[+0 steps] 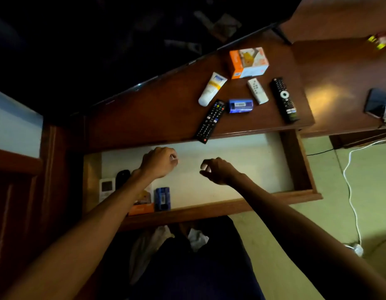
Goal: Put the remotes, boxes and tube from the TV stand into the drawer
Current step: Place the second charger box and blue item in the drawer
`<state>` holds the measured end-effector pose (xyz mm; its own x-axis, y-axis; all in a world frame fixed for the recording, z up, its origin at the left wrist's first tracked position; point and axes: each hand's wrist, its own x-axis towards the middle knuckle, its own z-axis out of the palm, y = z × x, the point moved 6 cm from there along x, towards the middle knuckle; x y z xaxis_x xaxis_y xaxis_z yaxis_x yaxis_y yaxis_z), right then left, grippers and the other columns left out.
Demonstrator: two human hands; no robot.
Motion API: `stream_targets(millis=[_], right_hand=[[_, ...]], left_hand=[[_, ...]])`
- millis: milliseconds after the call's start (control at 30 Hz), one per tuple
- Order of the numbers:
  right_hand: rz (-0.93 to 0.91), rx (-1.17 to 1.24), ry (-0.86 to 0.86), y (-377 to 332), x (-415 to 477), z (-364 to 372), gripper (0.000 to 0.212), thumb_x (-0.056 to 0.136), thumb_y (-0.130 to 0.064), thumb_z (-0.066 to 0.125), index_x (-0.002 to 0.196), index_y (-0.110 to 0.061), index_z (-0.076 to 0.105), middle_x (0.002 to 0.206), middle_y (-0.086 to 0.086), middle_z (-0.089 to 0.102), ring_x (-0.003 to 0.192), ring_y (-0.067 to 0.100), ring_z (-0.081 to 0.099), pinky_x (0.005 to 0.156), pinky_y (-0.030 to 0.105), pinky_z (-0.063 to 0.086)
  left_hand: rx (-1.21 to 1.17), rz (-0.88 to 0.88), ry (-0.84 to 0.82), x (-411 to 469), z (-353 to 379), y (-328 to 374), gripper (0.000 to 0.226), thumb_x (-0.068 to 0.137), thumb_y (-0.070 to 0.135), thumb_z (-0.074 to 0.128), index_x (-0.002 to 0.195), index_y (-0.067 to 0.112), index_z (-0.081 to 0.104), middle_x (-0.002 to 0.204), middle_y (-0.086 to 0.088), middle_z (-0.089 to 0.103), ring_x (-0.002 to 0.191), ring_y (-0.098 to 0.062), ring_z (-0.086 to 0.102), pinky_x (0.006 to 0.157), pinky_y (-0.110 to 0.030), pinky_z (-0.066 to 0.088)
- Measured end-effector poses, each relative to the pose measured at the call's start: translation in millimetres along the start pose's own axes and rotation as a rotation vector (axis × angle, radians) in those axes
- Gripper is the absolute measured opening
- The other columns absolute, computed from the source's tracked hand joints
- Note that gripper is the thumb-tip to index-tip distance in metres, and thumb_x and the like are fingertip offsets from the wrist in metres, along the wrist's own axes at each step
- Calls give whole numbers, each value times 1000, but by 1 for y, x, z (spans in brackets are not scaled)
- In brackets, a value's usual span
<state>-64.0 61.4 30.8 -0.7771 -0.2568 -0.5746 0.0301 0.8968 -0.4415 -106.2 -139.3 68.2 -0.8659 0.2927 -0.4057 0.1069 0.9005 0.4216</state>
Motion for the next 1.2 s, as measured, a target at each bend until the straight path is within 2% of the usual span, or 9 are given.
stream_targets(millis=[133, 267, 333, 433, 567, 667, 867, 1067, 1200], right_hand=[[-13, 55, 385, 8, -7, -92, 16, 85, -37, 55, 94, -26, 62, 91, 2, 73, 85, 32, 68, 71, 41, 56], [4, 14, 557, 31, 12, -169, 44, 83, -30, 59, 124, -18, 52, 115, 13, 64, 106, 37, 60, 79, 44, 52], [-19, -123, 556, 42, 31, -195, 59, 81, -24, 66, 135, -10, 47, 128, 16, 56, 118, 39, 52, 91, 46, 47], [-34, -287, 362, 61, 62, -210, 83, 77, -29, 76, 146, -8, 35, 145, 17, 45, 131, 39, 41, 109, 48, 34], [-120, -339, 251, 79, 82, -214, 64, 78, -37, 73, 133, -13, 50, 132, 13, 57, 125, 35, 49, 101, 43, 39], [-205, -326, 240, 89, 79, -220, 56, 82, -40, 70, 129, -15, 53, 125, 13, 59, 119, 34, 52, 95, 41, 40], [-325, -14, 427, 133, 42, -283, 52, 85, -36, 69, 128, -13, 51, 122, 14, 60, 105, 32, 58, 85, 40, 48], [-209, 72, 577, 198, 32, -334, 54, 79, -36, 75, 124, -14, 52, 117, 9, 60, 102, 26, 56, 83, 37, 48], [-155, 207, 666, 217, 36, -344, 53, 76, -32, 79, 118, -16, 52, 115, 5, 61, 95, 17, 56, 78, 32, 50]], left_hand=[[-254, 80, 130, 29, -44, 42, 6, 86, 29, 64, 88, 26, 70, 92, 6, 75, 84, -10, 68, 78, -34, 57], [-318, 124, 237, 63, -84, 85, 9, 88, 30, 65, 93, 25, 70, 92, 11, 73, 86, -3, 66, 75, -26, 52], [-303, 116, 277, 83, -99, 102, 11, 89, 31, 64, 96, 25, 69, 95, 12, 71, 86, -3, 64, 73, -24, 48], [-336, 87, 348, 119, -118, 125, 14, 88, 30, 63, 99, 23, 68, 101, 3, 73, 89, -12, 68, 75, -33, 56], [-376, 27, 333, 177, -127, 160, 28, 88, 30, 66, 112, 17, 63, 108, -6, 70, 95, -21, 68, 80, -38, 57], [-319, 70, 317, 219, -133, 196, 42, 85, 28, 70, 123, 14, 58, 119, -11, 62, 110, -24, 60, 88, -33, 47], [-169, 156, 230, 288, -123, 244, 79, 73, 18, 82, 141, 10, 43, 143, -13, 43, 131, -29, 44, 105, -34, 37], [9, 130, 114, 331, -91, 256, 113, 65, 36, 86, 154, 22, 19, 163, -7, 13, 150, -24, 11, 120, -45, 17], [105, 90, 107, 346, -89, 265, 113, 65, 35, 87, 154, 20, 18, 158, -10, 25, 146, -31, 23, 116, -49, 22]])
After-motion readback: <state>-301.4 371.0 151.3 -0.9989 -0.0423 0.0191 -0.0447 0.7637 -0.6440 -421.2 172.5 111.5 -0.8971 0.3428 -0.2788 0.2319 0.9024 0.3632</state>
